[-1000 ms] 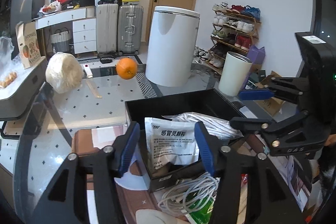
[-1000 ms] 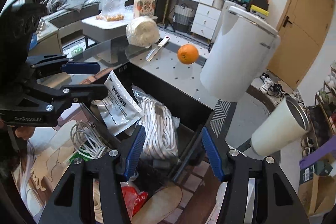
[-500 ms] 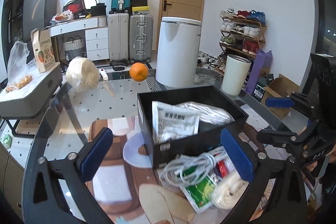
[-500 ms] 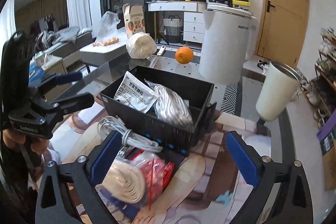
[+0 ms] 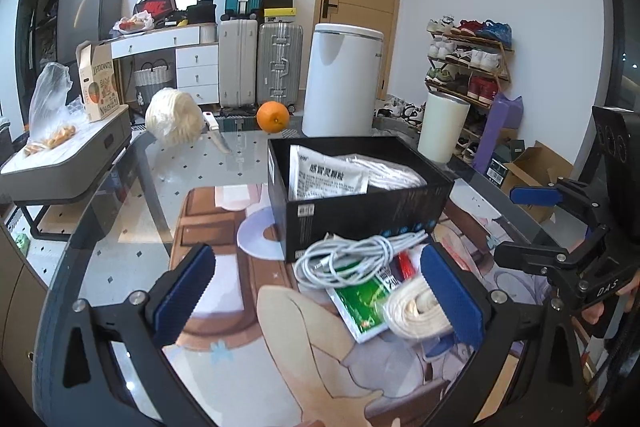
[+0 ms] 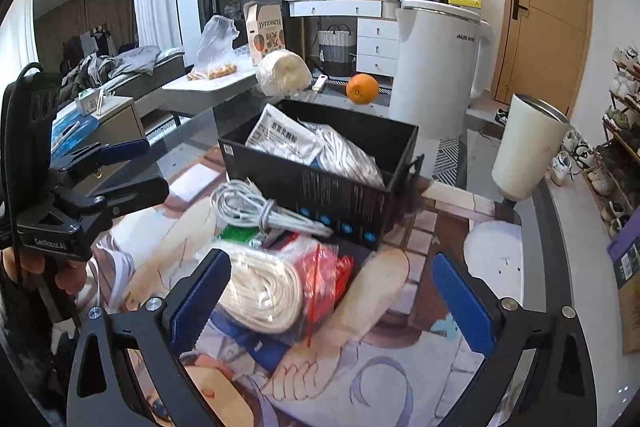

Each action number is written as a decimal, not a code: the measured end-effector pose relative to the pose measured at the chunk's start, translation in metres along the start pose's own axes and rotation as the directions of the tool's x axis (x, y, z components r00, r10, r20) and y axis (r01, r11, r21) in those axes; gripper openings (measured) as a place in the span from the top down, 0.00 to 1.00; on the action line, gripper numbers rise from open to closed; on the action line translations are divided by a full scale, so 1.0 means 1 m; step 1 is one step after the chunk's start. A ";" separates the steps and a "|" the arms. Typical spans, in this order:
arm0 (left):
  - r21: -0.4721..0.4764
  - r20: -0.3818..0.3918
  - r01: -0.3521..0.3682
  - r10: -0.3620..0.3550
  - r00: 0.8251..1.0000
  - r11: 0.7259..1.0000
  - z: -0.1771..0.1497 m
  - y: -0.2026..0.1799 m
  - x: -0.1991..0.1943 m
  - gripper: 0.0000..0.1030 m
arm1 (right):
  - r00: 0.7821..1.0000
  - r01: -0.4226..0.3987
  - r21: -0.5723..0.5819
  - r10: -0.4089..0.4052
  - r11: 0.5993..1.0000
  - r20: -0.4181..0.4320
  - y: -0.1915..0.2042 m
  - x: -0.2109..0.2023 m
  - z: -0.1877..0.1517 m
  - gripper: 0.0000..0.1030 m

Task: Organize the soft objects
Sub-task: 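Move the right gripper to the second bag of coiled white rope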

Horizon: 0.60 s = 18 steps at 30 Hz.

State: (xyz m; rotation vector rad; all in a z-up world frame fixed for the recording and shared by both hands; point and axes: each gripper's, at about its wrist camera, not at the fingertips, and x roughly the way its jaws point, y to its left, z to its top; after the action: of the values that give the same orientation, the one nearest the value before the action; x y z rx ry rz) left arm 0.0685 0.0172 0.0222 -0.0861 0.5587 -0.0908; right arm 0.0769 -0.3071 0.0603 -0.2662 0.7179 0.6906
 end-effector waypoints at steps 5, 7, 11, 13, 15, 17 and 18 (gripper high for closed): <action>-0.006 -0.032 -0.016 0.016 0.999 1.000 -0.008 0.001 0.001 0.00 | 0.999 -0.027 -0.027 0.026 0.999 -0.031 0.002 0.001 -0.015 0.01; 0.000 -0.034 -0.023 0.023 0.999 1.000 -0.011 0.000 0.001 0.00 | 0.998 -0.033 -0.035 0.031 0.999 -0.047 0.003 0.004 -0.019 0.01; 0.015 -0.044 -0.024 0.025 0.999 1.000 -0.017 -0.003 0.000 0.00 | 0.997 -0.037 -0.073 0.032 0.997 -0.073 0.008 0.010 -0.022 0.01; 0.021 -0.054 -0.022 0.023 0.998 1.000 -0.020 -0.004 0.000 0.00 | 0.996 -0.039 -0.104 0.031 0.994 -0.078 0.013 0.012 -0.022 0.01; 0.029 -0.070 -0.013 0.015 0.997 0.999 -0.023 -0.006 0.001 0.00 | 0.996 -0.041 -0.136 0.030 0.990 -0.083 0.018 0.014 -0.021 0.01; 0.031 -0.075 -0.010 0.012 0.997 0.999 -0.026 -0.006 0.001 0.00 | 0.995 -0.051 -0.171 0.036 0.984 -0.091 0.024 0.016 -0.021 0.01; 0.027 -0.090 -0.009 0.011 0.996 1.000 -0.027 -0.005 0.003 0.00 | 0.995 -0.057 -0.192 0.039 0.980 -0.097 0.027 0.018 -0.020 0.01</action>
State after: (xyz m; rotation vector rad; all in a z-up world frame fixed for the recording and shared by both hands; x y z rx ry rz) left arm 0.0558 0.0099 -0.0017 -0.0538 0.6480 -0.0923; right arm 0.0584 -0.2874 0.0337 -0.4638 0.7480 0.7995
